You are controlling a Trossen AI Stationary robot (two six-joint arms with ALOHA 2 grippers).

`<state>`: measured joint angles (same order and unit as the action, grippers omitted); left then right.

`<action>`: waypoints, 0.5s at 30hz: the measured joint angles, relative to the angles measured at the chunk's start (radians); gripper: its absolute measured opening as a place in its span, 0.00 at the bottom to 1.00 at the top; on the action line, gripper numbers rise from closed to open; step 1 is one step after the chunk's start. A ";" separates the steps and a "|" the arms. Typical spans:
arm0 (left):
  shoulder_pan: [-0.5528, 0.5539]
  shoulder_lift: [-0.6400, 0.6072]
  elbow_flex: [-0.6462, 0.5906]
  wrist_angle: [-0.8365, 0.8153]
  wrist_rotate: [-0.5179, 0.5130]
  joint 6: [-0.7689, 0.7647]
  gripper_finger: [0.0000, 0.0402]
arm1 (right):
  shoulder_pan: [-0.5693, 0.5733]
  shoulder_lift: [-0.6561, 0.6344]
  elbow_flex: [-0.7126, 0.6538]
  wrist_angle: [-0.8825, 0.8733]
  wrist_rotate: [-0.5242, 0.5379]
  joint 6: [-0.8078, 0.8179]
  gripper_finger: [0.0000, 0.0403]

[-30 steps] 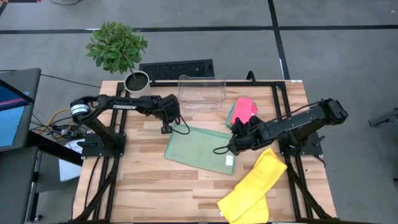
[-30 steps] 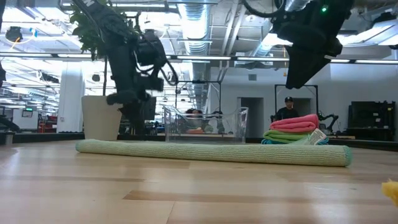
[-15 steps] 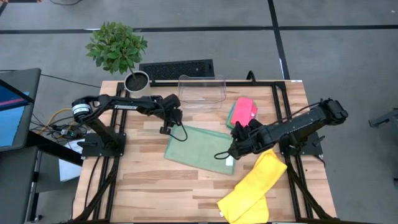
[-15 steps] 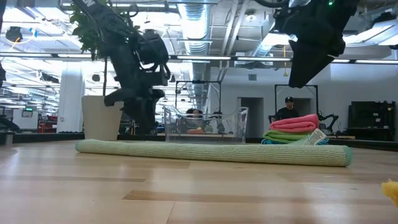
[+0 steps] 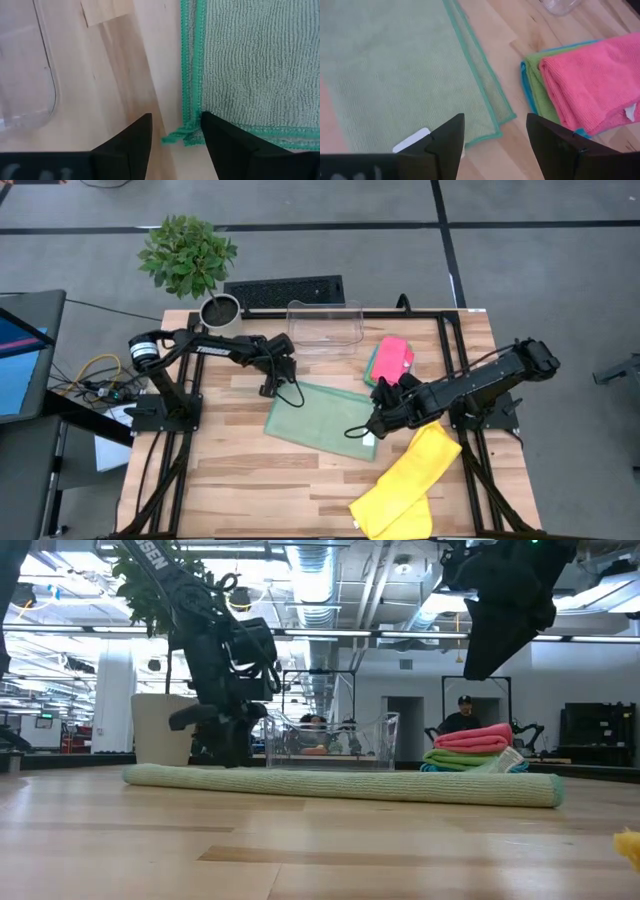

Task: Fold microfiber towels
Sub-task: Fold the light green microfiber towel

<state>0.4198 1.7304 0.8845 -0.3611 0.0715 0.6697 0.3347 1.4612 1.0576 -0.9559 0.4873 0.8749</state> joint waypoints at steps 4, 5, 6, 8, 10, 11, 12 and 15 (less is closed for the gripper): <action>-0.001 0.004 0.015 -0.021 -0.016 0.000 0.39 | 0.000 0.000 0.000 0.000 0.000 0.000 0.59; -0.001 0.005 0.028 -0.046 -0.016 0.000 0.37 | 0.002 0.000 0.000 0.000 0.000 0.000 0.59; -0.001 0.007 0.037 -0.065 -0.019 0.000 0.34 | 0.003 0.000 0.000 0.000 0.000 0.000 0.59; 0.000 0.006 0.046 -0.086 -0.033 0.003 0.28 | 0.006 0.000 0.000 0.000 0.004 0.000 0.59; 0.000 0.008 0.055 -0.096 -0.042 0.004 0.20 | 0.009 0.000 0.000 0.000 0.005 0.006 0.59; 0.000 0.008 0.058 -0.098 -0.050 0.004 0.16 | 0.012 0.000 0.000 0.000 0.005 0.013 0.59; 0.000 0.010 0.064 -0.101 -0.064 0.003 0.11 | 0.013 0.000 0.000 0.000 0.005 0.015 0.59; -0.003 0.012 0.087 -0.125 -0.098 -0.027 0.02 | 0.026 0.000 0.000 0.001 0.005 0.016 0.59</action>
<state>0.4166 1.7424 0.9717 -0.4860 -0.0261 0.6425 0.3608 1.4612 1.0576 -0.9552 0.4927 0.8913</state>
